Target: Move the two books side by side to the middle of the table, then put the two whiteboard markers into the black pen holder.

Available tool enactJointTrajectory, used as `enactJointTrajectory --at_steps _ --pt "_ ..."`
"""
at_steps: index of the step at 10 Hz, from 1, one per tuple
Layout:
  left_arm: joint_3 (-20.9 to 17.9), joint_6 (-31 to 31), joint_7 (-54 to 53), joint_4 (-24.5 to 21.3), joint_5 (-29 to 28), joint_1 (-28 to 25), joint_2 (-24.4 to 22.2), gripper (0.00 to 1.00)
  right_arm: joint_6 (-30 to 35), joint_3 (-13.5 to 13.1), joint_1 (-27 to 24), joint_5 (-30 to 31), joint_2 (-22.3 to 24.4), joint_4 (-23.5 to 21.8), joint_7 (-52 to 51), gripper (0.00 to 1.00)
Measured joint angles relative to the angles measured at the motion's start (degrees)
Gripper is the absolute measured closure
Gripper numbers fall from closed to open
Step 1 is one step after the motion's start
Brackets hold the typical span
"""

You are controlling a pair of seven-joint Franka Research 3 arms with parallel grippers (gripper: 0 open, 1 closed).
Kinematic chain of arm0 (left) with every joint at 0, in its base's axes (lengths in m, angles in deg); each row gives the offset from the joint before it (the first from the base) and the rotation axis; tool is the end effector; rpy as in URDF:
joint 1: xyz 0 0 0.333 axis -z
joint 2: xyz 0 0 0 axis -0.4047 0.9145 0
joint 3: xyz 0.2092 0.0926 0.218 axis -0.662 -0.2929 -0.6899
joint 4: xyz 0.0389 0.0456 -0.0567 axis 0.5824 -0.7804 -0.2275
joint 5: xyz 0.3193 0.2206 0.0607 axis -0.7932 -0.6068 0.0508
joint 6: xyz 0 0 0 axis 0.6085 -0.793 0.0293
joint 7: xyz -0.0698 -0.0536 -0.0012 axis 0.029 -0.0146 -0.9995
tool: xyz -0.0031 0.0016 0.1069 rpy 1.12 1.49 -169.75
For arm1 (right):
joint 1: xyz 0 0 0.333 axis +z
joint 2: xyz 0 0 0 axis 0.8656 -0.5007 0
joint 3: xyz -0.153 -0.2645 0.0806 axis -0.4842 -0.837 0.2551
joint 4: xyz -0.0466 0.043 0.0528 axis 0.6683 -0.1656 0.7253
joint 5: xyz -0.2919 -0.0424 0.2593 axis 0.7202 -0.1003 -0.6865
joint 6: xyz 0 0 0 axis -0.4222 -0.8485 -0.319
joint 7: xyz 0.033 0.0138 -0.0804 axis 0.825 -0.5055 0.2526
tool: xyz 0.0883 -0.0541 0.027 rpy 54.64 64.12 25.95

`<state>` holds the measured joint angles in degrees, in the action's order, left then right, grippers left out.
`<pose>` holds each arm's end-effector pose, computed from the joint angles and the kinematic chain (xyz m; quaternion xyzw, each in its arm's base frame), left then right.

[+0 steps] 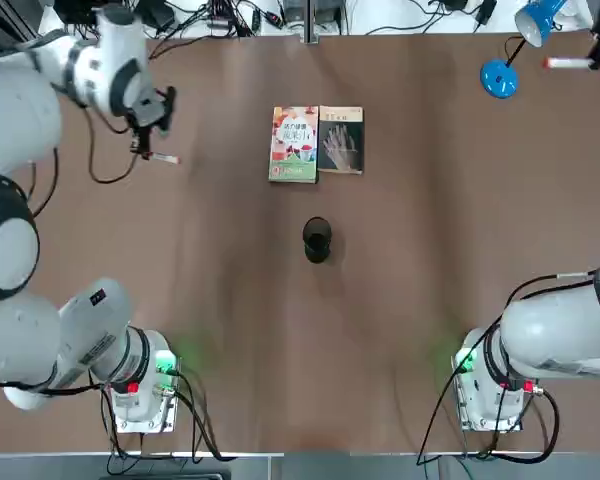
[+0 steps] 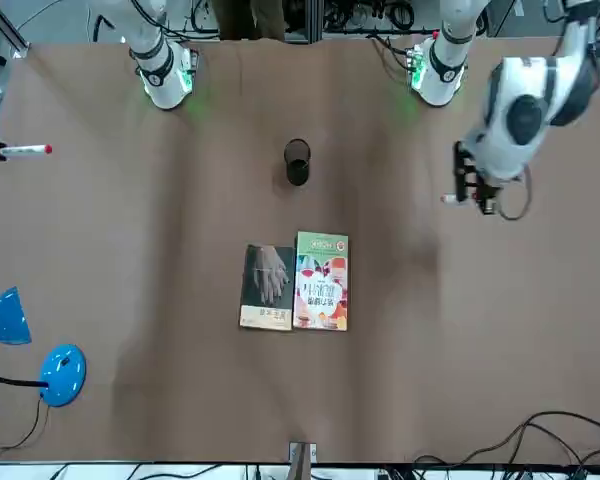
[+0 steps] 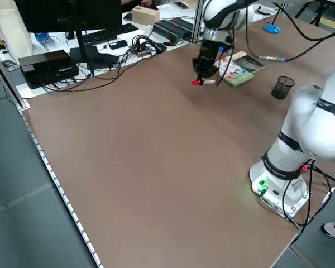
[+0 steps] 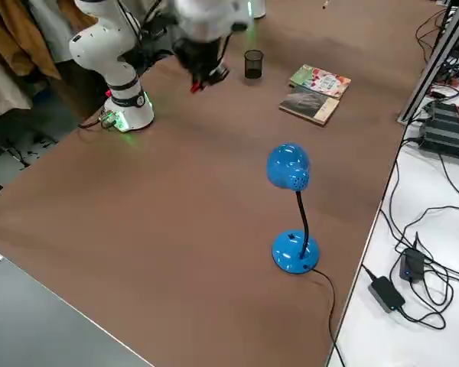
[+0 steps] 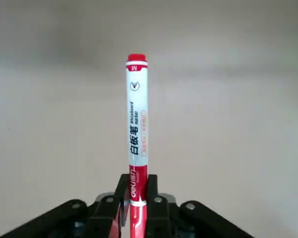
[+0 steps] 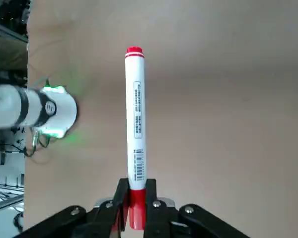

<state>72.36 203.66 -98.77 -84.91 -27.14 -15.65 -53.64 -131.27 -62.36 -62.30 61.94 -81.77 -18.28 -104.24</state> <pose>0.4634 -0.1087 0.3581 -0.6842 0.7085 0.1560 0.0747 0.5314 -0.1305 0.6005 -0.7158 -0.6771 0.0520 0.1627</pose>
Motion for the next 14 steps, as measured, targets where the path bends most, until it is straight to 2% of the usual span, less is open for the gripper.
enactJointTrajectory --at_steps 1,3,6,8,11,14 --pt "5.51 -3.30 5.93 1.73 -0.99 0.09 -0.01 0.82 0.15 0.05 5.32 0.43 0.55 0.45 6.94 0.83" --pt "13.89 -8.63 14.01 5.77 -1.52 0.21 -0.01 0.82 -1.31 0.18 13.97 0.92 0.55 0.56 18.57 0.83" --pt "23.57 -12.70 21.31 11.20 -3.80 0.20 0.04 0.82 -8.35 0.18 23.83 2.49 0.17 0.51 31.88 0.83" --pt "28.86 -14.08 24.03 13.51 -5.04 0.20 0.06 0.82 -12.64 0.16 26.81 3.07 -0.95 0.43 37.27 0.83" --pt "34.18 -14.01 26.42 16.08 -5.91 0.18 0.12 0.82 -18.16 0.05 27.93 4.06 -5.16 0.17 38.21 0.83" --pt "38.92 -8.34 26.73 16.44 -9.07 0.14 0.14 0.82 -23.08 0.04 29.50 4.10 -8.48 0.12 39.07 0.83"
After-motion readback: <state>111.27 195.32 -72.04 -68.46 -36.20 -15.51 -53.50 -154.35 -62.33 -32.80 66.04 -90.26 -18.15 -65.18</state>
